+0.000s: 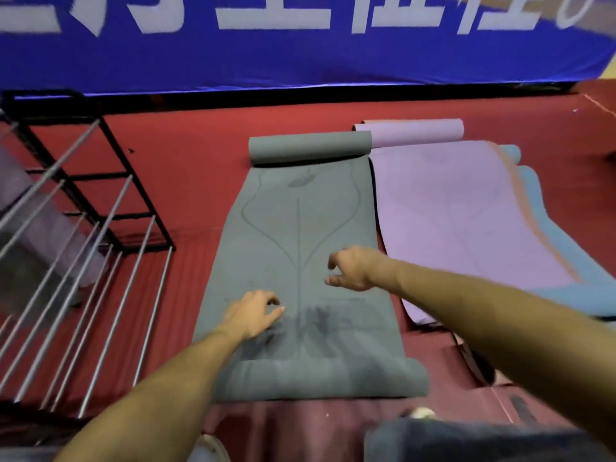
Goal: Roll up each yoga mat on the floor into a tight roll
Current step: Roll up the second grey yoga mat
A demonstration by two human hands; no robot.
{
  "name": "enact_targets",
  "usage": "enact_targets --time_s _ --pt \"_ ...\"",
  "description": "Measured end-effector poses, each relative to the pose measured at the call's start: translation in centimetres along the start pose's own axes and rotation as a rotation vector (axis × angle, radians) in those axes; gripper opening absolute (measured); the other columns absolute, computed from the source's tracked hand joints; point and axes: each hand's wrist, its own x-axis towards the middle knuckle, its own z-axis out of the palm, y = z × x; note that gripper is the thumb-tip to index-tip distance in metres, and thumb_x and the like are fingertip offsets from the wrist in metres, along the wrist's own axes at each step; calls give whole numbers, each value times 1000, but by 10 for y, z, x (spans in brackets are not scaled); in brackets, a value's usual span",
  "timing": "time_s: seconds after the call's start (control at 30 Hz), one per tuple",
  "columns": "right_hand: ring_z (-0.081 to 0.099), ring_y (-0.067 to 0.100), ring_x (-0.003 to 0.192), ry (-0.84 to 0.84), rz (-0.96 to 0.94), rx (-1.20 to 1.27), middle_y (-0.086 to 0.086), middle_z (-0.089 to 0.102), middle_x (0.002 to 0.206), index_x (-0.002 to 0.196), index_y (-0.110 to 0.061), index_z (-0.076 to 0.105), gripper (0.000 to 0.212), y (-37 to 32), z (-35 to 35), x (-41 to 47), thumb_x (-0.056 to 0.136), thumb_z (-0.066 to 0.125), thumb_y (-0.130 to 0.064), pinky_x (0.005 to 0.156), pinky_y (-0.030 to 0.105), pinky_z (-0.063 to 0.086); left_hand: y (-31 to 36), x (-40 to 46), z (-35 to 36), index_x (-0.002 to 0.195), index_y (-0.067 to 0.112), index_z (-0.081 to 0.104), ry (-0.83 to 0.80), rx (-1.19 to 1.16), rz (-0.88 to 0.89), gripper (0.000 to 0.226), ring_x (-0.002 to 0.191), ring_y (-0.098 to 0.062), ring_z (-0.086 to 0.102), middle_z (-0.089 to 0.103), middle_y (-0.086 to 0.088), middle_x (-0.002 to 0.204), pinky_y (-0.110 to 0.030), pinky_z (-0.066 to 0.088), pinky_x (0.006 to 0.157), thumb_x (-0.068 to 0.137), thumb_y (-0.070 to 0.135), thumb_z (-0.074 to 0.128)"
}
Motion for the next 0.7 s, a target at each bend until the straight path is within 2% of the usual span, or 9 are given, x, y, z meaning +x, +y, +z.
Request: enact_targets --time_s 0.1,0.17,0.23,0.3,0.37,0.5,0.57,0.63,0.7 --pt "58 36 130 -37 -2 126 14 62 139 136 -18 62 49 -47 78 -22 98 59 -50 104 42 49 5 -50 29 127 27 63 -125 420 96 57 125 -30 59 64 -6 133 -42 48 101 95 71 43" --pt "49 41 136 -178 62 64 18 53 144 142 -21 56 60 -68 153 -35 92 64 -54 110 51 42 5 -76 57 141 30 54 -255 520 43 63 133 -34 52 53 -10 144 -49 41 109 91 68 57" --pt "43 44 132 -197 122 -16 17 51 141 144 -28 51 58 -79 224 -42 91 63 -47 106 63 38 -8 -87 81 153 33 40 -329 540 -60 73 142 -39 43 40 -13 157 -61 29 117 90 55 70" --pt "49 37 104 -129 157 41 11 68 109 125 -35 69 46 -78 287 -44 83 54 -28 82 65 52 -22 -86 93 154 31 40 -336 548 -131 68 145 -38 40 35 -13 161 -65 21 120 94 46 69" --pt "55 34 80 -12 126 16 4 68 82 105 -35 78 47 -65 336 -40 72 45 -26 66 60 56 -33 -79 99 149 28 45 -343 483 -174 61 142 -33 47 46 -11 155 -59 25 121 96 48 66" --pt "64 26 74 -30 102 51 -8 68 75 96 -37 75 35 -39 333 -40 61 73 -39 73 59 57 -39 -75 109 147 20 50 -484 317 -141 59 137 -32 53 56 -13 147 -43 39 115 98 50 63" --pt "64 27 81 -99 128 70 -8 72 81 97 -37 74 28 -24 308 -45 74 57 -36 79 60 56 -31 -84 124 146 17 52 -516 271 -97 58 137 -33 53 57 -13 147 -39 41 113 99 50 61" --pt "63 31 109 -120 39 -12 -3 70 115 125 -41 67 43 -18 286 -50 93 41 -28 98 57 49 -21 -96 138 145 19 53 -498 270 -83 54 137 -30 53 58 -10 147 -37 40 113 101 49 59" --pt "51 31 130 -131 40 33 3 52 138 143 -44 51 43 -17 281 -62 105 39 -29 106 48 43 -14 -107 149 150 20 46 -457 328 -101 56 139 -29 52 57 -8 149 -37 38 113 102 48 56"
